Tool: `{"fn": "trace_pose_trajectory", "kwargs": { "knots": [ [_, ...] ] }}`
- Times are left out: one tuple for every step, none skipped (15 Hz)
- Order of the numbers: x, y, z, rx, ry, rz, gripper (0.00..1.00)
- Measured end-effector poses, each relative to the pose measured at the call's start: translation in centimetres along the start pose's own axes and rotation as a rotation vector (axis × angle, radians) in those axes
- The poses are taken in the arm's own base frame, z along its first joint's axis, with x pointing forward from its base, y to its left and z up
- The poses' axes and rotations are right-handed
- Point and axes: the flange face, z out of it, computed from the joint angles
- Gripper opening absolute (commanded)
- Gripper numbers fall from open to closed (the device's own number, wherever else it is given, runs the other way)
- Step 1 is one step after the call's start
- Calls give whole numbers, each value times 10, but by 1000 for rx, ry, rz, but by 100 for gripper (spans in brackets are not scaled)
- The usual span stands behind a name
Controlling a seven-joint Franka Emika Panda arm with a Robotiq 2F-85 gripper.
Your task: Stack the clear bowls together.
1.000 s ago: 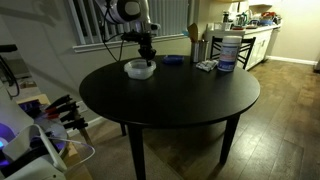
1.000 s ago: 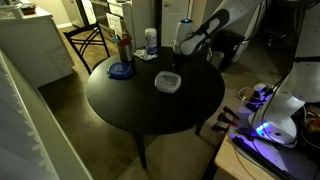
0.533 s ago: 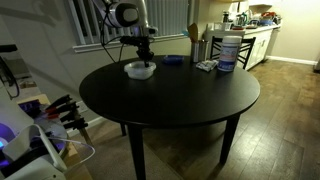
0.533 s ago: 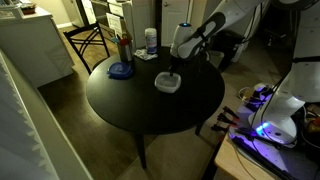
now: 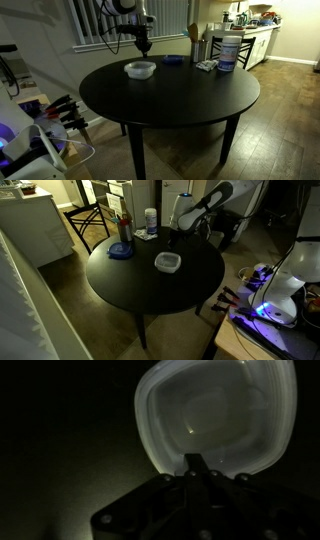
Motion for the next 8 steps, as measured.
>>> {"fn": "trace_pose_trajectory", "kwargs": {
  "knots": [
    [-1, -6, -6, 2, -6, -8, 0],
    [-4, -13, -12, 3, -12, -16, 0],
    [-6, -20, -18, 5, -15, -25, 8],
    [-8, -27, -24, 6, -13, -33, 27],
    [-10, -34, -28, 8, -9, -40, 32],
    [-13, -40, -33, 9, -7, -41, 13],
    [-15, -46, -36, 10, -10, -42, 20],
    [-17, -51, -39, 10, -14, -42, 26]
  ]
}}
